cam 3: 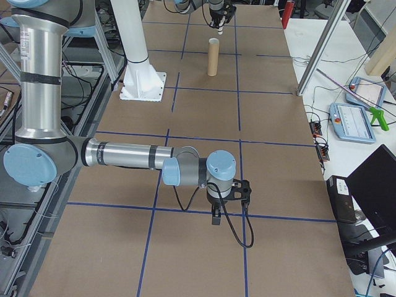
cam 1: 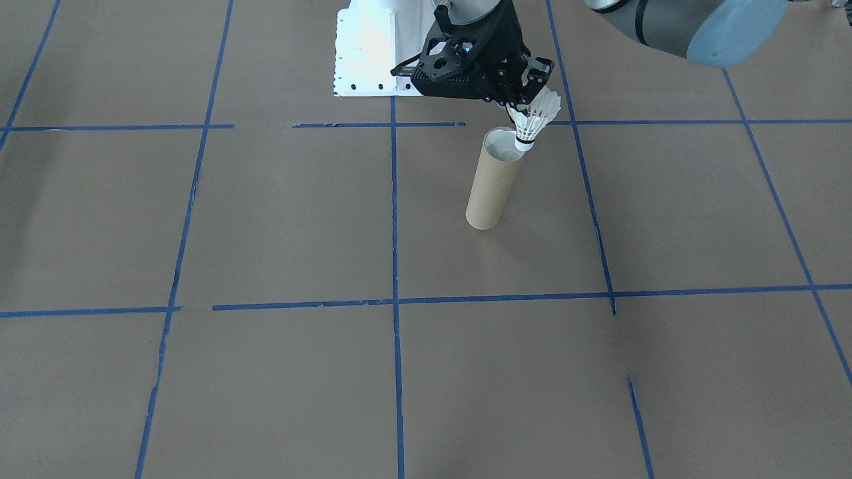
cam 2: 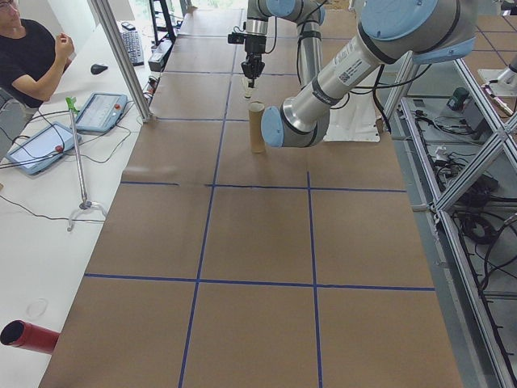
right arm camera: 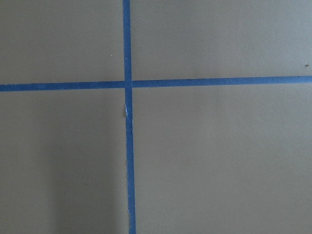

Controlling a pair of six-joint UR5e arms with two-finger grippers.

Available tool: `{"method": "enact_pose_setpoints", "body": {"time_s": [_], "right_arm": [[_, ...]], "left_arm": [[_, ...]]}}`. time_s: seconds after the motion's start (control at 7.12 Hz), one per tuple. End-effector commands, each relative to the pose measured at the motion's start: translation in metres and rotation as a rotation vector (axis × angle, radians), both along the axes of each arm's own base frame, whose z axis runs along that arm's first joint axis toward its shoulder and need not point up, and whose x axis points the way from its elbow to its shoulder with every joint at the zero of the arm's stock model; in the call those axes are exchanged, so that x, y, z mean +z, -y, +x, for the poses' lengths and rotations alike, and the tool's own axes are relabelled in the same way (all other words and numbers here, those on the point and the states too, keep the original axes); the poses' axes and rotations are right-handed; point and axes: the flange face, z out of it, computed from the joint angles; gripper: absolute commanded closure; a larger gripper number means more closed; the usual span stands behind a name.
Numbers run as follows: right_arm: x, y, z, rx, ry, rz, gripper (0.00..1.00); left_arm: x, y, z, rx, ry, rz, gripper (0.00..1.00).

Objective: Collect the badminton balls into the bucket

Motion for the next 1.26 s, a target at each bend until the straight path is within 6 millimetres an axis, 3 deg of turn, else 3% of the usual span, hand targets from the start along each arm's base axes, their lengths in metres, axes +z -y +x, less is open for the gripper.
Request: {"method": "enact_pose_setpoints", "body": {"time_s": [0.0,0.98,1.12], "right_arm": [[0.0,0.0,0.0,0.0,0.0,0.0,0.0],[0.0,0.0,0.0,0.0,0.0,0.0,0.0],[0.0,0.0,0.0,0.0,0.0,0.0,0.0]], "left_arm": [[0.005,0.001,0.007,0.072,-0.002,-0.017,1.0],[0.017,-0.005,0.016,0.14,-0.043,-0.093,1.0],[0.017,-0.006,0.015,0.141,-0.049,-0.094,0.89]]}}
